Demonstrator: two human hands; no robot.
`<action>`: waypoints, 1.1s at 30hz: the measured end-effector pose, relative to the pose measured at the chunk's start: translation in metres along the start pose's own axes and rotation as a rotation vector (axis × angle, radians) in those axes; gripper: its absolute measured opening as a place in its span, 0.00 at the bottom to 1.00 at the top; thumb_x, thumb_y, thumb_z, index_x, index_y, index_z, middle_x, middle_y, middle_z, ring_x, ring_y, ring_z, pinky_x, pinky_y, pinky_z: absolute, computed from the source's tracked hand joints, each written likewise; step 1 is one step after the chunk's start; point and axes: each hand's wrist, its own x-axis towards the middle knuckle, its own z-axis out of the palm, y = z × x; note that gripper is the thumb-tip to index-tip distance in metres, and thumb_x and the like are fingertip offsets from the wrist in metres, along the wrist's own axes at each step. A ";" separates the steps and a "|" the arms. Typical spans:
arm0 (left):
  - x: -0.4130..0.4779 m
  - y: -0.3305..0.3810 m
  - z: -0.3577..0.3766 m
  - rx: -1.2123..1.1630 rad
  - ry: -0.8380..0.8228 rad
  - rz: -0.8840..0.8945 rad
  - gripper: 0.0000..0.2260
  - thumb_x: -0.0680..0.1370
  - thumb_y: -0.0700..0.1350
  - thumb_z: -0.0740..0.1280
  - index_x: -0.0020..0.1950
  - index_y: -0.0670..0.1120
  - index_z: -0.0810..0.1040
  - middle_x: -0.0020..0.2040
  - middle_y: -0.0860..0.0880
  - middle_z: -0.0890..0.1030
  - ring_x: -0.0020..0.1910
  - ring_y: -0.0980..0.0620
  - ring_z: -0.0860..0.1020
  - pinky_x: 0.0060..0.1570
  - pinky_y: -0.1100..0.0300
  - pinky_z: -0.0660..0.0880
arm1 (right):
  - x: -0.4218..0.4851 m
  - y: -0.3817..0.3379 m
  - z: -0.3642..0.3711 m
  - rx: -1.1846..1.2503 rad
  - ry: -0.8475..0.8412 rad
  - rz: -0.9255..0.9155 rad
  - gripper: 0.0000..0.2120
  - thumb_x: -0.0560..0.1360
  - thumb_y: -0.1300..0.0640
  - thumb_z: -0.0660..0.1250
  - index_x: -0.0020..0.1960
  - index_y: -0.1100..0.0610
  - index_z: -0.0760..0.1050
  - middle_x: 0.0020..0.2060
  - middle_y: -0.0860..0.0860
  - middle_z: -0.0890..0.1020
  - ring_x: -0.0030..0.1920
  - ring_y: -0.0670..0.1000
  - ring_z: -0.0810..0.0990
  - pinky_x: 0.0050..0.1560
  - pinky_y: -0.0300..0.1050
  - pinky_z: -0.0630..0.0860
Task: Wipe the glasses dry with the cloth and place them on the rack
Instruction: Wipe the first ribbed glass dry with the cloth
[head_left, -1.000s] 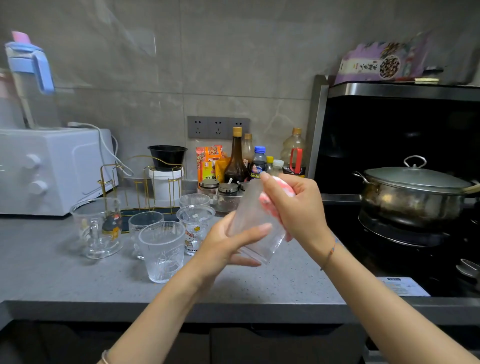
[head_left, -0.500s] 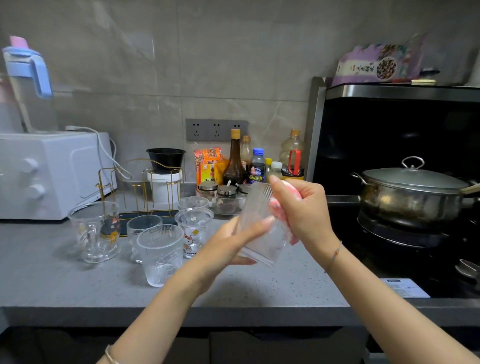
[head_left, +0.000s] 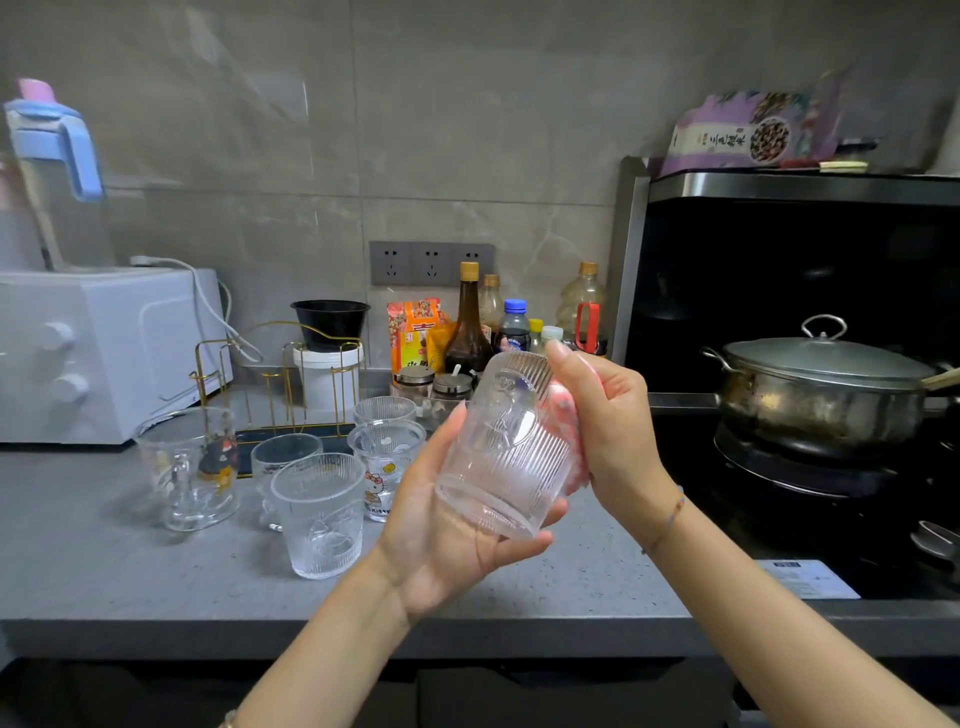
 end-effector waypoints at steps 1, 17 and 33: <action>0.000 0.000 -0.001 0.036 0.012 0.008 0.29 0.65 0.61 0.77 0.58 0.44 0.83 0.55 0.37 0.82 0.45 0.36 0.82 0.39 0.47 0.83 | 0.000 0.001 -0.001 -0.010 0.001 0.004 0.36 0.68 0.37 0.68 0.38 0.74 0.70 0.32 0.74 0.73 0.31 0.74 0.72 0.32 0.52 0.73; -0.003 0.001 0.005 0.624 0.278 0.211 0.30 0.62 0.61 0.73 0.59 0.47 0.82 0.53 0.45 0.85 0.48 0.47 0.84 0.41 0.54 0.81 | -0.004 -0.001 0.006 -0.085 0.022 -0.004 0.24 0.77 0.54 0.67 0.25 0.60 0.65 0.18 0.48 0.68 0.19 0.44 0.66 0.23 0.34 0.64; 0.007 -0.002 0.005 0.824 0.354 0.241 0.32 0.63 0.63 0.76 0.64 0.56 0.74 0.56 0.56 0.84 0.54 0.58 0.82 0.52 0.56 0.81 | 0.005 0.005 0.000 -0.232 0.130 0.030 0.23 0.76 0.54 0.67 0.28 0.66 0.69 0.22 0.55 0.66 0.26 0.52 0.66 0.31 0.45 0.69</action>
